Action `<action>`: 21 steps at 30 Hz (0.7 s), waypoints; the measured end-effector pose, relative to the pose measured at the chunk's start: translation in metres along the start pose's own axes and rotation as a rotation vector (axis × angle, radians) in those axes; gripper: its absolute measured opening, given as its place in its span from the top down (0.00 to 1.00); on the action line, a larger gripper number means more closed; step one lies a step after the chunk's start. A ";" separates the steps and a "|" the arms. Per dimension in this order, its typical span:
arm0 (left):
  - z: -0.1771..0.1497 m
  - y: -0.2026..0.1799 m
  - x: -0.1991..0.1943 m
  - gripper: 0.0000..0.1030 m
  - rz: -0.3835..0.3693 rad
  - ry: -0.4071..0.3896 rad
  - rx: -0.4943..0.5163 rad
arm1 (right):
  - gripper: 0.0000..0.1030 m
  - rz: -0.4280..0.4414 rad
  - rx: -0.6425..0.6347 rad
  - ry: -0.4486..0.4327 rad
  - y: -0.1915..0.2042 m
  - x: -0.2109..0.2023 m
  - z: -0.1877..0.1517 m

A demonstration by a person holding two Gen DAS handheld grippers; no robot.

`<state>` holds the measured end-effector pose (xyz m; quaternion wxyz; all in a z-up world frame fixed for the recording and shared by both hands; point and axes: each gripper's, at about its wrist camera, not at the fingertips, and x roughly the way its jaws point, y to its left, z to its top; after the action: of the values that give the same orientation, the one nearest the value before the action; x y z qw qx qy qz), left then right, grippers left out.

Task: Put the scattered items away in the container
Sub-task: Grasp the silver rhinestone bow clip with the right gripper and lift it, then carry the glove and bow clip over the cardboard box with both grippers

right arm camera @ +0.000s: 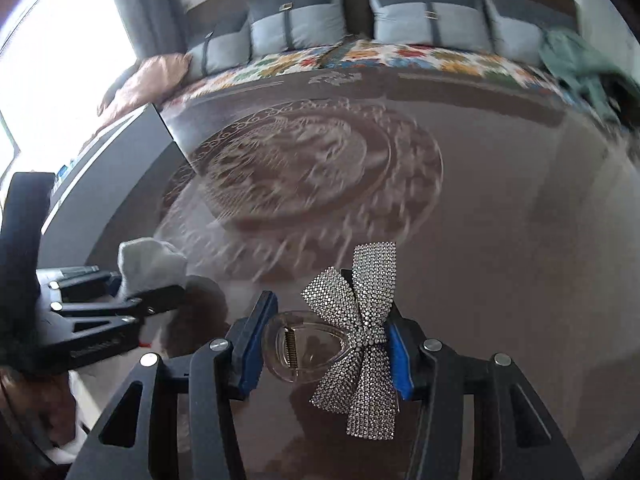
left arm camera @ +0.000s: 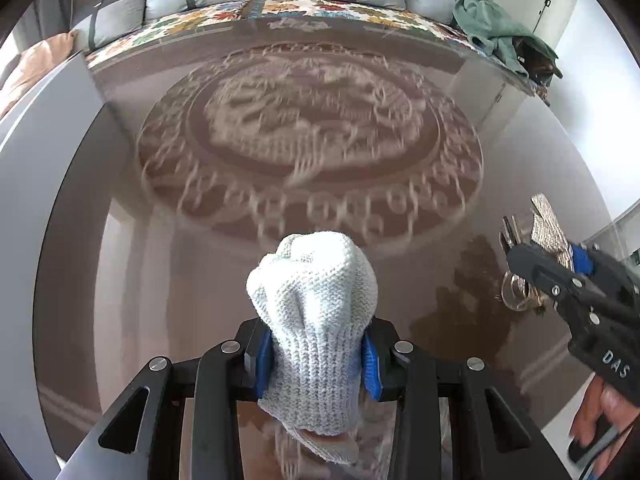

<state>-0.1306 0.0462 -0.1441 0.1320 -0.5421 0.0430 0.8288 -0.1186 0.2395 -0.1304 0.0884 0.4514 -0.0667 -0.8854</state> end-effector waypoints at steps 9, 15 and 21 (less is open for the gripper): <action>-0.005 -0.001 0.000 0.65 0.011 -0.026 0.007 | 0.46 -0.088 -0.072 -0.040 0.025 -0.002 -0.034; -0.004 -0.006 0.002 0.62 0.040 -0.043 0.031 | 0.45 -0.159 -0.082 0.003 0.024 0.013 -0.037; -0.003 -0.008 0.003 0.61 0.049 -0.048 0.031 | 0.43 -0.180 -0.104 -0.007 0.027 0.012 -0.039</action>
<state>-0.1267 0.0535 -0.1477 0.1210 -0.5189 0.0659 0.8437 -0.0913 0.2087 -0.1577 0.0317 0.4471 0.0199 -0.8937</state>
